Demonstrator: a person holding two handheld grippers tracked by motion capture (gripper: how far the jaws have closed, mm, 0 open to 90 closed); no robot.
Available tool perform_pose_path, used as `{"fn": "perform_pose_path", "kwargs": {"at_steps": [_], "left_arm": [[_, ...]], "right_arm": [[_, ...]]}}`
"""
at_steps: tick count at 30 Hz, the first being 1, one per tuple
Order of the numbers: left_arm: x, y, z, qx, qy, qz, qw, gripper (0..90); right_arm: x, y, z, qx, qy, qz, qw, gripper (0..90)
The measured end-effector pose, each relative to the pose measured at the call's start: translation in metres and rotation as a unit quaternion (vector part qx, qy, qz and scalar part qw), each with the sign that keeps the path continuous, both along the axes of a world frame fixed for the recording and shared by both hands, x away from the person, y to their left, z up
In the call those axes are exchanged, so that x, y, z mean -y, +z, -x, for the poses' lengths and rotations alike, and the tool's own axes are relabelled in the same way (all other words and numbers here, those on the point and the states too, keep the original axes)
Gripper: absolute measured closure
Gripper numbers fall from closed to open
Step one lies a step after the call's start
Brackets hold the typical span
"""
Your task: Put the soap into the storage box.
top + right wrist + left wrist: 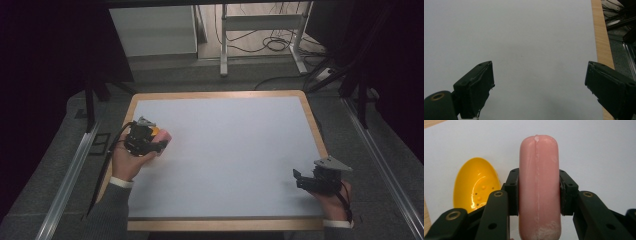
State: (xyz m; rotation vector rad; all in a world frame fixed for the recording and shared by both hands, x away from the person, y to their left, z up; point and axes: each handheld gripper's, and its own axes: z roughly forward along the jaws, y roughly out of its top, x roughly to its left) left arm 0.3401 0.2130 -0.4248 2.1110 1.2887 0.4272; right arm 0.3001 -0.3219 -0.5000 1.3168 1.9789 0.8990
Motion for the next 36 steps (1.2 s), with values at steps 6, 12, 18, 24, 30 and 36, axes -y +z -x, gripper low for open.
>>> {"fn": "perform_pose_path", "kwargs": {"at_steps": [6,12,18,24,30,36], "left_arm": [[-0.007,0.0,-0.001,-0.001,0.009,0.002,1.0,60.2],[-0.013,-0.001,-0.002,0.0,0.018,0.006,0.9998,60.2],[-0.02,-0.002,-0.005,-0.003,0.026,0.004,0.9997,60.2],[-0.027,-0.004,-0.008,-0.009,0.035,0.001,0.9993,60.2],[-0.032,-0.006,-0.014,-0.013,0.044,0.0,0.999,60.2],[-0.036,-0.011,-0.022,-0.021,0.053,-0.006,0.9984,60.2]], "right_arm": [[0.0,0.0,0.0,-0.001,0.0,0.0,1.0,8.3],[0.0,0.0,0.0,-0.001,0.0,0.0,1.0,8.3],[-0.001,0.0,0.0,-0.001,0.0,0.0,1.0,8.3],[-0.001,-0.001,0.0,-0.002,0.0,0.001,1.0,8.3],[-0.001,-0.001,0.0,-0.003,0.0,0.001,1.0,8.3],[0.0,-0.002,-0.001,-0.006,-0.001,0.002,1.0,8.3]]}}
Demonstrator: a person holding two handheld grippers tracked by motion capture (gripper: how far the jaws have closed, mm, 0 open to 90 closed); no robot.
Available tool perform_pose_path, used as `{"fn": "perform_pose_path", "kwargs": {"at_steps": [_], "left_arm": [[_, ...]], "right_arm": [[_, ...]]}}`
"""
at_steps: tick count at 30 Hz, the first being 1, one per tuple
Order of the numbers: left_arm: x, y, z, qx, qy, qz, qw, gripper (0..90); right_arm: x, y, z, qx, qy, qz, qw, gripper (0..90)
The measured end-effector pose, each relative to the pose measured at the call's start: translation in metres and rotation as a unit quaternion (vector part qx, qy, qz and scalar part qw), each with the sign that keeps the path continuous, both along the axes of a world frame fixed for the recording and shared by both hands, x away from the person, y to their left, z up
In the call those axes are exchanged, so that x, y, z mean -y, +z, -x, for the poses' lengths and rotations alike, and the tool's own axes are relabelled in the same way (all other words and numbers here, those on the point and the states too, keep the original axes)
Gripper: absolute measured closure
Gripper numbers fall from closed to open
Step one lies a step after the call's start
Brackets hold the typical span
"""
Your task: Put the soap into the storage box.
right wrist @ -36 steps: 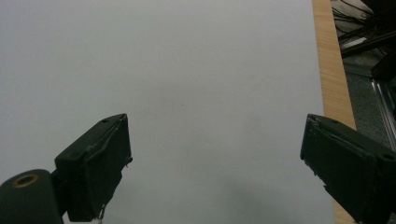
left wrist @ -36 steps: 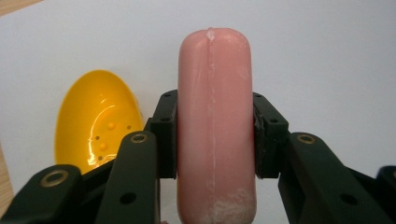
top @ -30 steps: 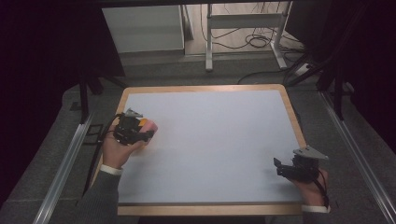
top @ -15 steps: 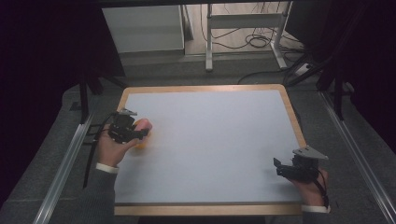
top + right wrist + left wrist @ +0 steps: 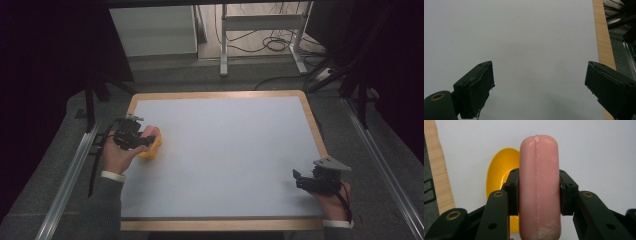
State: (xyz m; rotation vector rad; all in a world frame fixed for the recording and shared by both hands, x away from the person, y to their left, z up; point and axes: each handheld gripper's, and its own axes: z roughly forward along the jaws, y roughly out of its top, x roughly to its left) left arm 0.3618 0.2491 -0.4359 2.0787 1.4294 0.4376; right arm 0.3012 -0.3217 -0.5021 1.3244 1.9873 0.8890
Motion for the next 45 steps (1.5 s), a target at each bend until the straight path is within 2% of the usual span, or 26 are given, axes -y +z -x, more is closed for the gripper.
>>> {"fn": "perform_pose_path", "kwargs": {"at_steps": [19,28,32,34,37,38,41,42,43,45], "left_arm": [[-0.011,-0.024,-0.02,-0.03,0.026,-0.002,0.9992,60.2],[-0.01,-0.039,-0.027,-0.048,0.029,-0.011,0.9984,60.2],[-0.011,-0.043,-0.028,-0.056,0.028,-0.007,0.998,59.8],[-0.012,-0.039,-0.026,-0.045,0.031,-0.001,0.9985,56.0],[-0.013,-0.03,-0.02,-0.026,0.03,0.008,0.9992,41.5],[-0.014,-0.027,-0.016,-0.014,0.026,0.012,0.9995,38.7],[-0.015,-0.02,-0.006,0.007,0.023,0.017,0.9996,30.4],[-0.015,-0.02,-0.006,0.007,0.023,0.017,0.9996,29.4],[-0.014,-0.018,0.003,0.026,0.015,0.025,0.9992,30.7],[-0.014,-0.018,0.011,0.033,0.005,0.037,0.9988,31.8]], "right_arm": [[0.0,0.0,0.0,0.0,0.001,0.002,1.0,8.3],[-0.001,0.0,0.0,0.0,0.002,0.003,1.0,8.3],[-0.001,0.0,0.0,0.0,0.001,0.003,1.0,8.3],[-0.001,-0.001,0.0,-0.001,0.001,0.003,1.0,8.3],[-0.001,-0.001,0.0,-0.001,0.002,0.003,1.0,8.3],[-0.001,0.0,0.0,-0.001,0.002,0.003,1.0,8.3],[-0.001,0.0,0.0,0.002,0.001,0.003,1.0,8.3],[0.0,0.0,0.0,0.002,0.0,0.003,1.0,8.3],[0.0,0.0,0.0,0.002,-0.001,0.003,1.0,8.3],[0.0,0.0,0.0,0.003,-0.001,0.003,1.0,8.3]]}}
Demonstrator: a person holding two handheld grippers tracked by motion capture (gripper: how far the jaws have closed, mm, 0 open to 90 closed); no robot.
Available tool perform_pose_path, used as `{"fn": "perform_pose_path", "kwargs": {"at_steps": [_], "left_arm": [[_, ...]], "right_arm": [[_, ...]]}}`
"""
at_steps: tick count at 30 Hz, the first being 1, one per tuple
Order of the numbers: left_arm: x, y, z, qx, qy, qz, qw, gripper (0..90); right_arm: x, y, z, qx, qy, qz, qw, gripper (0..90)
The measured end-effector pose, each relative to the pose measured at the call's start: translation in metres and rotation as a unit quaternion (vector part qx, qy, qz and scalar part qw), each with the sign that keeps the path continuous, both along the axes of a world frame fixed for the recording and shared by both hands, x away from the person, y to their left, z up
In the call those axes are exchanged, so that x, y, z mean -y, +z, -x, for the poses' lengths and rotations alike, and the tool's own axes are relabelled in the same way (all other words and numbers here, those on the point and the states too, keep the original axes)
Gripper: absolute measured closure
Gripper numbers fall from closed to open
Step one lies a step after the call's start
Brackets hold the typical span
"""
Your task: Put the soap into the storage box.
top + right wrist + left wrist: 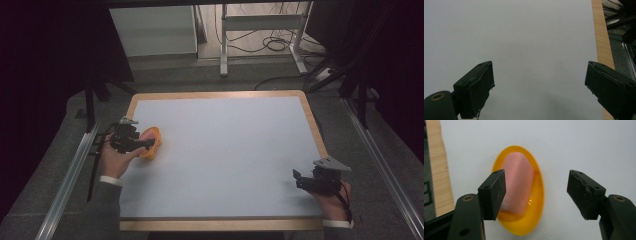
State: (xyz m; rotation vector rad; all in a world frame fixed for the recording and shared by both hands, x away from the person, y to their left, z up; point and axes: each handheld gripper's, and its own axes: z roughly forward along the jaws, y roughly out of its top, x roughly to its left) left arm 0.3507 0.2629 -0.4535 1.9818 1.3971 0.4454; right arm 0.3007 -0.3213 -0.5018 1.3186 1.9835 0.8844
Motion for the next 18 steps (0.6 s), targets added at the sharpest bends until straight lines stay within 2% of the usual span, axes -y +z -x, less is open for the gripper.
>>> {"fn": "perform_pose_path", "kwargs": {"at_steps": [1,2,4,5,9,13,18], "left_arm": [[0.0,0.0,0.0,0.0,0.0,0.0,1.0,30.8],[0.001,-0.001,0.009,0.001,-0.01,0.006,0.9999,29.5],[0.002,-0.002,0.012,0.003,-0.013,0.008,0.9999,28.8],[0.003,-0.004,0.024,0.01,-0.024,0.014,0.9996,28.8],[0.003,-0.009,0.042,0.018,-0.034,0.024,0.999,27.9],[0.003,-0.016,0.055,0.021,-0.035,0.035,0.9985,27.6],[0.005,-0.029,0.067,0.018,-0.036,0.039,0.9984,27.3]], "right_arm": [[0.0,0.0,0.0,0.003,0.0,0.001,1.0,8.3],[-0.001,0.001,0.001,0.007,0.001,0.002,1.0,8.3],[-0.001,0.001,0.001,0.009,0.002,0.001,1.0,8.3],[-0.002,0.002,0.002,0.011,0.003,0.0,0.9999,8.3],[-0.002,0.002,0.001,0.011,0.003,0.002,0.9999,8.3],[-0.003,0.002,0.001,0.01,0.003,0.002,0.9999,8.3],[-0.003,0.002,0.001,0.01,0.005,0.003,0.9999,8.3]]}}
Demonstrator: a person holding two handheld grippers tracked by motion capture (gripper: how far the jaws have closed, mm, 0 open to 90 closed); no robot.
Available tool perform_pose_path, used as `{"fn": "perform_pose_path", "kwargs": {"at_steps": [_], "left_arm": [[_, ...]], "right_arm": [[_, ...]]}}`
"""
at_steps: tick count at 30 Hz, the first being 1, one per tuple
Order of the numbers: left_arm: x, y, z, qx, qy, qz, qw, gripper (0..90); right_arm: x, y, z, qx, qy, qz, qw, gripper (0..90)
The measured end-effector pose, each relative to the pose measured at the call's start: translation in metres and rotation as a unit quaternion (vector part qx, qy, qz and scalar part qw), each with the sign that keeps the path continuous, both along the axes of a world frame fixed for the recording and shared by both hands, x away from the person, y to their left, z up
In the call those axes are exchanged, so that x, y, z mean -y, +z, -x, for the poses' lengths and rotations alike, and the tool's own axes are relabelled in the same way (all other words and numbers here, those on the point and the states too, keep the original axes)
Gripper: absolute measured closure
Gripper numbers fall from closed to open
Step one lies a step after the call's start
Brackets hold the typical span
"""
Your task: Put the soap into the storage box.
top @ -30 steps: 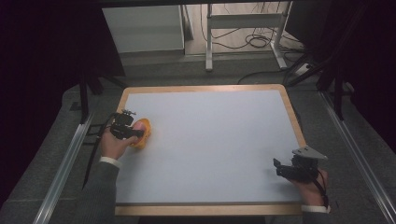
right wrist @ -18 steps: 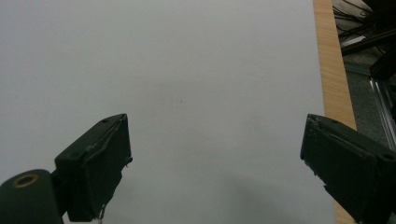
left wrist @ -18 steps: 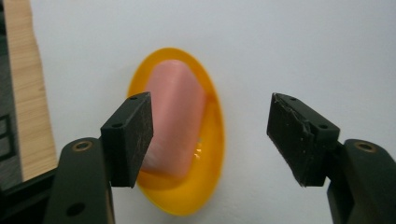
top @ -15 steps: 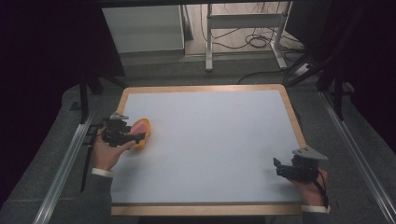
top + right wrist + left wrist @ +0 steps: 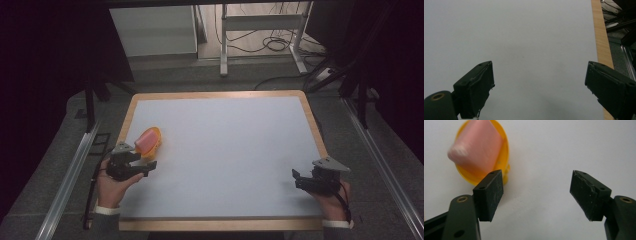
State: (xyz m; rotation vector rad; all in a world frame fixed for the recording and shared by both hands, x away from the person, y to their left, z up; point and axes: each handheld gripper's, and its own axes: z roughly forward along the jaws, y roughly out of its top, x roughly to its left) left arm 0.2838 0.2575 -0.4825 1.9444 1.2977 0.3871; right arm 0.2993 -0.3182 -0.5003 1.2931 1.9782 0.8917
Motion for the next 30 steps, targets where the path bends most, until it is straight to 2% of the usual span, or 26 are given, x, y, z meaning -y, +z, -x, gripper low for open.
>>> {"fn": "perform_pose_path", "kwargs": {"at_steps": [9,14,27,30], "left_arm": [[0.003,-0.022,0.011,-0.011,0.001,0.003,0.9999,26.5],[0.003,-0.03,0.015,-0.022,0.002,-0.004,0.9997,26.0],[-0.006,-0.032,0.018,-0.02,0.008,0.007,0.9998,25.7],[-0.009,-0.033,0.017,-0.019,0.015,0.01,0.9997,25.5]], "right_arm": [[-0.002,0.0,0.0,0.0,0.004,0.002,1.0,8.3],[-0.004,-0.001,0.0,0.001,0.006,0.003,1.0,8.3],[-0.01,-0.002,-0.001,0.002,0.014,0.01,0.9998,8.3],[-0.014,-0.001,-0.001,0.003,0.018,0.005,0.9998,8.3]]}}
